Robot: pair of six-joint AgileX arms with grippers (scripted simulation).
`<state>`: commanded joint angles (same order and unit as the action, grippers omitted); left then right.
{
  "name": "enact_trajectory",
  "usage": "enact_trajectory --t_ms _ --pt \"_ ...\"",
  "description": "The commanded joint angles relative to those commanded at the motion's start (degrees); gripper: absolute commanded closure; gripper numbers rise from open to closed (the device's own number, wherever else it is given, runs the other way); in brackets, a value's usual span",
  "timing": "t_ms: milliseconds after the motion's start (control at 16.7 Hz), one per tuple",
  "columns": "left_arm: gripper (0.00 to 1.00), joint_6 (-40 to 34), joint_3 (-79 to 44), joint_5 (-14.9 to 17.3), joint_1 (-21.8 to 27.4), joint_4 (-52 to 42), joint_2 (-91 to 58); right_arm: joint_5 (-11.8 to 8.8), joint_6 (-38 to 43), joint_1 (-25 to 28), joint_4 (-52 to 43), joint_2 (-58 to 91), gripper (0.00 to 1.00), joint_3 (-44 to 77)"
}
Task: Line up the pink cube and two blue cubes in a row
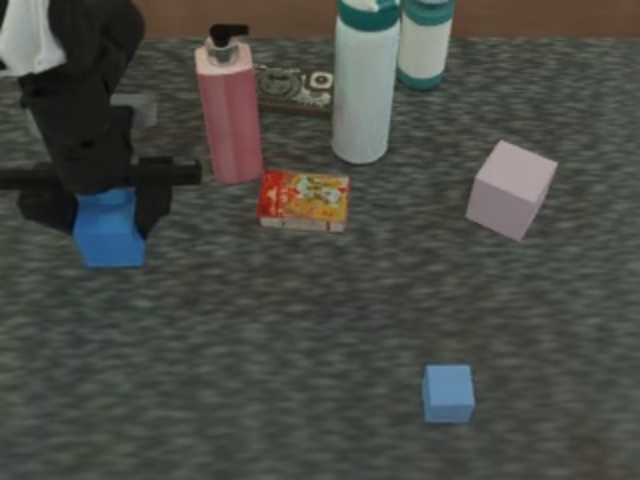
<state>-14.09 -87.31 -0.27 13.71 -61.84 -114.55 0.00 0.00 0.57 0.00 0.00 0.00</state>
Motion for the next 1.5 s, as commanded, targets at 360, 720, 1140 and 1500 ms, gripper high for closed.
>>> enact_trajectory --t_ms 360,720,1140,1500 --pt "1.0 -17.4 -4.9 -0.2 17.5 -3.6 -2.5 0.0 0.0 0.0 0.0 0.0 0.0 0.0" --pt "1.0 -35.6 -8.8 -0.4 36.0 -6.4 -3.4 0.0 0.0 0.0 0.0 0.0 0.0 0.0" --pt "1.0 -37.8 -9.0 -0.5 38.2 -6.3 -3.2 0.0 0.0 0.0 0.0 0.0 0.0 0.0" --pt "1.0 -38.0 -1.1 -0.5 38.3 4.7 -5.7 0.0 0.0 0.0 0.0 0.0 0.0 0.0"
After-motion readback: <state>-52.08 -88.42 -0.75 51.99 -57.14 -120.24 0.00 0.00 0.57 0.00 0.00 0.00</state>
